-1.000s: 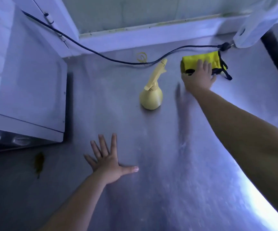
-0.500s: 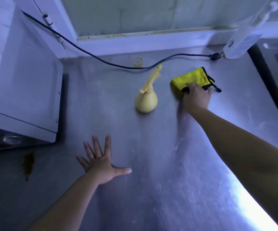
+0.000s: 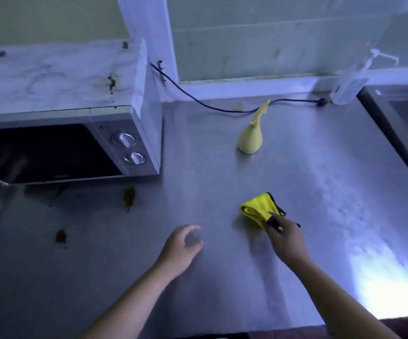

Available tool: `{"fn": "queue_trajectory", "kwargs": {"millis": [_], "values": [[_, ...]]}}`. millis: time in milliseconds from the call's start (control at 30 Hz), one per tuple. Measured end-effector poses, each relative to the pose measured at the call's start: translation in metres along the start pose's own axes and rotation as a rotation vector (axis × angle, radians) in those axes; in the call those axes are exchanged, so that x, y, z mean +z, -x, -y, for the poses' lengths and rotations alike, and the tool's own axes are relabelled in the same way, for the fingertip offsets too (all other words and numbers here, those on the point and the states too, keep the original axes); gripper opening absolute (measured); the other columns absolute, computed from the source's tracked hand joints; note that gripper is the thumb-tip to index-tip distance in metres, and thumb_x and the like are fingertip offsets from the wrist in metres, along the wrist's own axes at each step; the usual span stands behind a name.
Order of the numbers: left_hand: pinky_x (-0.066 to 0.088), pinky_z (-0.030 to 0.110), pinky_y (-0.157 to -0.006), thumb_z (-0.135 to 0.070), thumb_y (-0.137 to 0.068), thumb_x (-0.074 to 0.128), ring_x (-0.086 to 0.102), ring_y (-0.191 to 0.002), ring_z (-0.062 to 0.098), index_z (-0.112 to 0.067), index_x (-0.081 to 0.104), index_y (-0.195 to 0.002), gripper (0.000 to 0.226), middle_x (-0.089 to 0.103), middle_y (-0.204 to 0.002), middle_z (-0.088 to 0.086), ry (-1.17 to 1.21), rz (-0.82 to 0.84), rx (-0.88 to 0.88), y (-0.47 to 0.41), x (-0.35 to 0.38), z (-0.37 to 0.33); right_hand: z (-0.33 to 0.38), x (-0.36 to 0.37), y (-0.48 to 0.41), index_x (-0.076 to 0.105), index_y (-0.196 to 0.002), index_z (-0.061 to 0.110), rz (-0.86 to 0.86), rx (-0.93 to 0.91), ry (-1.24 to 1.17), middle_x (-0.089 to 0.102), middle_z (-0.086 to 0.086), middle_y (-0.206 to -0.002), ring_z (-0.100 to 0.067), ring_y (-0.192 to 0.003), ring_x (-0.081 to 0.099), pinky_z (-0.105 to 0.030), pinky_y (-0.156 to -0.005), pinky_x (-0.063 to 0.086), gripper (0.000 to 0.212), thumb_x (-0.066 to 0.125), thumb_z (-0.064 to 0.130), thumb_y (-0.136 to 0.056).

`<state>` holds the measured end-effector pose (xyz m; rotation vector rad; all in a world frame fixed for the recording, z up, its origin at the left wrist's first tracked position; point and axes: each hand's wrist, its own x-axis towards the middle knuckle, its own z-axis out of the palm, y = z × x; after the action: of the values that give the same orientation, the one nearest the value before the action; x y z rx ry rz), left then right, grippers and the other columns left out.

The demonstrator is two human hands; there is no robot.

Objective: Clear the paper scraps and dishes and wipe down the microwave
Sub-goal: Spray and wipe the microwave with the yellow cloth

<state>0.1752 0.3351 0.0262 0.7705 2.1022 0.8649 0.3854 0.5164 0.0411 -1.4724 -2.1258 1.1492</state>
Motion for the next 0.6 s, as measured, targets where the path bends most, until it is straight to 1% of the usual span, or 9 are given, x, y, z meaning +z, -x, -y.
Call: {"fn": "queue_trajectory", "kwargs": {"millis": [67, 133, 200, 233, 300, 333, 400, 467, 600], "values": [[0.04, 0.013, -0.099, -0.017, -0.085, 0.074, 0.057, -0.119, 0.008, -0.038, 0.063, -0.106, 0.032, 0.063, -0.122, -0.009, 0.069, 0.034, 0.0, 0.037, -0.015, 0.023, 0.02, 0.02, 0.042, 0.049, -0.064, 0.017, 0.025, -0.008, -0.157, 0.039, 0.011, -0.052, -0.006, -0.052, 0.033, -0.024, -0.051, 0.027, 0.034, 0.066, 0.009, -0.092], [0.041, 0.024, -0.105, -0.019, -0.085, 0.074, 0.055, -0.123, 0.007, -0.04, 0.062, -0.107, 0.032, 0.063, -0.124, -0.011, 0.13, 0.027, 0.004, 0.063, -0.034, 0.038, 0.045, 0.037, 0.076, 0.056, -0.069, 0.003, 0.112, 0.023, -0.363, 0.045, 0.009, -0.059, -0.008, -0.057, 0.04, -0.025, -0.057, 0.034, 0.026, 0.066, 0.013, -0.091], [0.04, 0.017, -0.102, -0.023, -0.082, 0.077, 0.053, -0.125, 0.003, -0.041, 0.062, -0.11, 0.037, 0.062, -0.126, -0.014, 0.203, -0.001, 0.02, 0.087, -0.058, 0.046, 0.073, 0.053, 0.104, 0.067, -0.082, -0.005, 0.22, 0.095, -0.563, 0.062, -0.006, -0.071, -0.019, -0.068, 0.056, -0.035, -0.065, 0.048, 0.015, 0.065, 0.007, -0.091], [0.038, 0.011, -0.099, -0.031, -0.077, 0.08, 0.051, -0.126, -0.002, -0.045, 0.06, -0.112, 0.042, 0.06, -0.128, -0.018, 0.229, -0.002, 0.04, 0.099, -0.071, 0.049, 0.088, 0.06, 0.117, 0.072, -0.085, -0.003, 0.263, 0.112, -0.638, 0.068, -0.009, -0.077, -0.021, -0.073, 0.063, -0.036, -0.067, 0.054, 0.011, 0.065, 0.004, -0.089], [0.032, 0.006, -0.1, -0.05, -0.066, 0.08, 0.042, -0.128, -0.014, -0.052, 0.054, -0.12, 0.06, 0.053, -0.134, -0.027, 0.244, 0.035, 0.11, 0.124, -0.102, 0.057, 0.123, 0.076, 0.144, 0.076, -0.082, 0.001, 0.334, 0.144, -0.732, 0.071, -0.012, -0.084, -0.025, -0.081, 0.067, -0.035, -0.068, 0.057, 0.01, 0.069, 0.009, -0.081], [0.03, 0.008, -0.104, -0.054, -0.064, 0.08, 0.039, -0.13, -0.016, -0.053, 0.051, -0.125, 0.068, 0.05, -0.137, -0.029, 0.252, 0.073, 0.141, 0.134, -0.115, 0.058, 0.136, 0.082, 0.153, 0.076, -0.082, -0.001, 0.368, 0.178, -0.779, 0.071, -0.014, -0.088, -0.029, -0.084, 0.067, -0.037, -0.068, 0.058, 0.017, 0.07, 0.014, -0.076], [0.033, 0.018, -0.107, -0.047, -0.07, 0.082, 0.045, -0.13, -0.008, -0.044, 0.053, -0.131, 0.068, 0.057, -0.136, -0.022, 0.327, 0.164, 0.192, 0.154, -0.139, 0.064, 0.159, 0.098, 0.174, 0.077, -0.096, 0.003, 0.459, 0.234, -0.849, 0.074, -0.016, -0.103, -0.034, -0.092, 0.07, -0.041, -0.072, 0.059, 0.035, 0.066, 0.023, -0.07], [0.045, 0.022, -0.097, -0.029, -0.079, 0.08, 0.06, -0.12, 0.006, -0.031, 0.06, -0.128, 0.052, 0.068, -0.126, -0.01, 0.465, 0.21, 0.224, 0.175, -0.159, 0.078, 0.176, 0.117, 0.197, 0.077, -0.107, 0.01, 0.508, 0.278, -0.905, 0.074, -0.017, -0.111, -0.032, -0.097, 0.071, -0.04, -0.071, 0.059, 0.041, 0.067, 0.026, -0.071], [0.053, 0.024, -0.082, -0.011, -0.087, 0.074, 0.069, -0.097, 0.016, -0.018, 0.069, -0.114, 0.029, 0.074, -0.107, 0.008, 0.665, 0.084, 0.154, 0.207, -0.179, 0.108, 0.196, 0.147, 0.233, 0.066, -0.124, 0.009, 0.535, 0.365, -1.004, 0.07, -0.018, -0.119, -0.032, -0.102, 0.067, -0.042, -0.078, 0.057, 0.057, 0.064, 0.039, -0.076]]}}
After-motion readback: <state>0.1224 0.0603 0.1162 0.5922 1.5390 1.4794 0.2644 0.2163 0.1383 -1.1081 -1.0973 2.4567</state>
